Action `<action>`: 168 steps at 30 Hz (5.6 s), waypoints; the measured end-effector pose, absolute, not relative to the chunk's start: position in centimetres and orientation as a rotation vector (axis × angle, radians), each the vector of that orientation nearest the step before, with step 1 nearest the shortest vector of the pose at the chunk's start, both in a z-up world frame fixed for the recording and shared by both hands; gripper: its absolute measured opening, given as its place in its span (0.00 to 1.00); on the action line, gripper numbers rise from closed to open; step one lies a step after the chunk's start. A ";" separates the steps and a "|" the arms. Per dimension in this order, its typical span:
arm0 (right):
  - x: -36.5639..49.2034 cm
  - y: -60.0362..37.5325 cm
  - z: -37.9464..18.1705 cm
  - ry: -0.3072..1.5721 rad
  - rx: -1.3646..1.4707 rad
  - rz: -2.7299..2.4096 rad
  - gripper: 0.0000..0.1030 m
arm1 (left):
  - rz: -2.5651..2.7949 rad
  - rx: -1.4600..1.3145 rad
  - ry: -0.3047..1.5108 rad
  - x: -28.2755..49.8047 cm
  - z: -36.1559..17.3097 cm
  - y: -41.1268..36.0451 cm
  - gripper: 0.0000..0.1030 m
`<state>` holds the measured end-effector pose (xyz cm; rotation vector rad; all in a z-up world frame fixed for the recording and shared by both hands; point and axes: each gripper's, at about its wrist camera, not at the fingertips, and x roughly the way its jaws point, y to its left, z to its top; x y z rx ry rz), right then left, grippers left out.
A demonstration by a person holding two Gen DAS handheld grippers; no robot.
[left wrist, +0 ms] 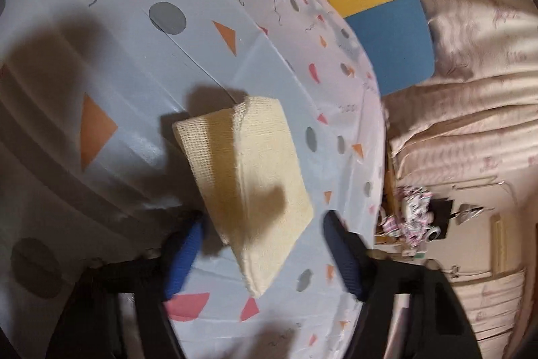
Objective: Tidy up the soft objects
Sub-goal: 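Reach the left tool to the cream cloth and grasp it, then grasp the white rectangular sponge with the right tool while the left tool holds the cloth, then carry the cream cloth over the tray and release it with the left tool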
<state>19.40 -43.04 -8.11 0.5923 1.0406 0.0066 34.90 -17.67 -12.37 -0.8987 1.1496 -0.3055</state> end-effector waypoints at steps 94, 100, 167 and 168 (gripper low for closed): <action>20.6 -37.4 -7.7 0.894 0.206 0.203 0.94 | -0.614 -0.564 0.957 16.0 -14.2 -13.1 0.08; 25.1 -36.8 -7.8 0.916 -0.064 0.175 0.94 | -0.618 -0.564 0.951 15.9 -14.3 -13.2 0.08; 19.4 -38.8 -8.5 0.984 0.374 0.103 0.57 | -0.716 -0.613 0.869 11.5 -8.1 -8.7 0.06; 19.3 -38.8 -8.4 0.982 0.377 0.104 0.57 | -0.727 -0.623 0.858 11.4 -7.6 -8.2 0.06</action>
